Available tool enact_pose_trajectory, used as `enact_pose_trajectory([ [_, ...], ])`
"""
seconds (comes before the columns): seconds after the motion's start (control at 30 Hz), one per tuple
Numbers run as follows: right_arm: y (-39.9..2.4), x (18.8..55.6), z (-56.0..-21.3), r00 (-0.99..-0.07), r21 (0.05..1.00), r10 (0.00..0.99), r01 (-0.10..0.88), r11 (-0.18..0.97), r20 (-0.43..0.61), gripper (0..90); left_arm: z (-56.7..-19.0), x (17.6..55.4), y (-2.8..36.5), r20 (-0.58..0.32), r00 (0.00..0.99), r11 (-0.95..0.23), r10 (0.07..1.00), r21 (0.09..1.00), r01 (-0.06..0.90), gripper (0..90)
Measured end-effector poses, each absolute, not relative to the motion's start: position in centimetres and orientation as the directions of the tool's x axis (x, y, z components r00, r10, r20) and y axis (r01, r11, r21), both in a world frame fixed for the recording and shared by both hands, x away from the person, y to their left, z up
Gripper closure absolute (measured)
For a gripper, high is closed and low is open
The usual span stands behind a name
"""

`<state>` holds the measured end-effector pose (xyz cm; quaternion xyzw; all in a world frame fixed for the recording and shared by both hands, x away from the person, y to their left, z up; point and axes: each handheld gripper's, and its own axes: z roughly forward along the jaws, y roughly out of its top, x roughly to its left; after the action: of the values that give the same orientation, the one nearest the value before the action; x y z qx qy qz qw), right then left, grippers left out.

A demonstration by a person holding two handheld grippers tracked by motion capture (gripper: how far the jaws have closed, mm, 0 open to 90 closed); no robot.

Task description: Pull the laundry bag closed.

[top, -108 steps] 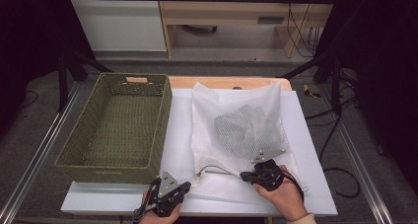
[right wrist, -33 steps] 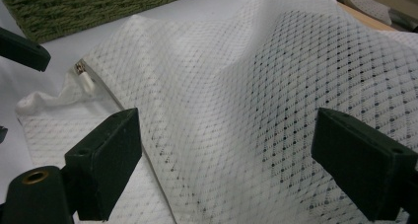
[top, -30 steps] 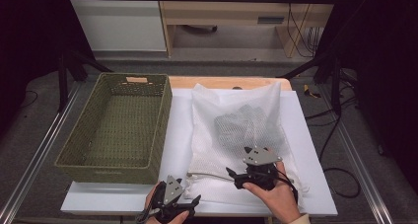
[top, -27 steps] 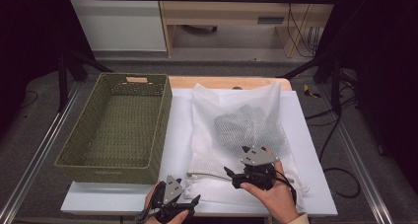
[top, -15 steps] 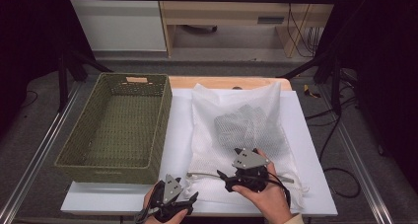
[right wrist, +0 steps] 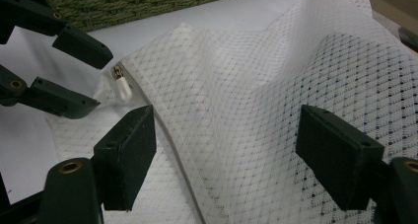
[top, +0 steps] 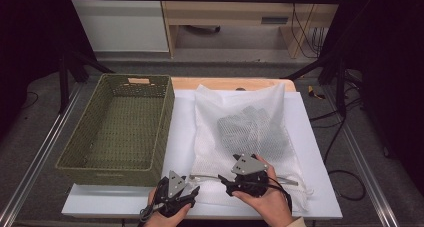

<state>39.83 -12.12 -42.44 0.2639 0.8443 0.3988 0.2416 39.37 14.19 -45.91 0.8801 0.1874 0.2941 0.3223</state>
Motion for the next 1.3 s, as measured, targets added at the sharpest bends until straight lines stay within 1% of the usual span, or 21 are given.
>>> enact_pose_trajectory([
  [0.13,-12.1,39.9,-42.5,-0.746,0.799,0.637,0.255,0.544,-0.195,24.8,-46.2,39.7,14.2,0.369,0.765,-0.706,0.529,0.691,0.155,43.8],
  [0.37,-12.1,39.8,-42.5,-0.746,0.799,0.636,0.254,0.545,-0.196,27.4,-46.1,40.3,14.3,0.374,0.778,-0.722,0.505,0.677,0.143,48.9],
  [0.53,-12.1,39.8,-42.5,-0.749,0.797,0.632,0.253,0.548,-0.197,28.5,-46.1,40.5,14.6,0.386,0.784,-0.740,0.487,0.659,0.135,54.2],
  [0.8,-12.1,39.8,-42.5,-0.748,0.797,0.635,0.258,0.546,-0.193,29.6,-46.3,40.8,14.7,0.376,0.785,-0.733,0.493,0.665,0.141,61.3],
  [0.93,-12.2,39.8,-42.4,-0.748,0.799,0.635,0.256,0.545,-0.193,29.6,-46.2,40.9,14.7,0.383,0.790,-0.738,0.479,0.663,0.125,65.0],
  [1.1,-12.3,39.8,-42.4,-0.748,0.798,0.635,0.258,0.545,-0.192,29.6,-46.1,40.7,14.8,0.373,0.786,-0.729,0.492,0.671,0.137,71.5],
  [1.3,-12.3,39.8,-42.4,-0.747,0.798,0.637,0.260,0.544,-0.190,29.7,-46.2,41.0,14.7,0.387,0.787,-0.742,0.481,0.658,0.130,72.8],
])
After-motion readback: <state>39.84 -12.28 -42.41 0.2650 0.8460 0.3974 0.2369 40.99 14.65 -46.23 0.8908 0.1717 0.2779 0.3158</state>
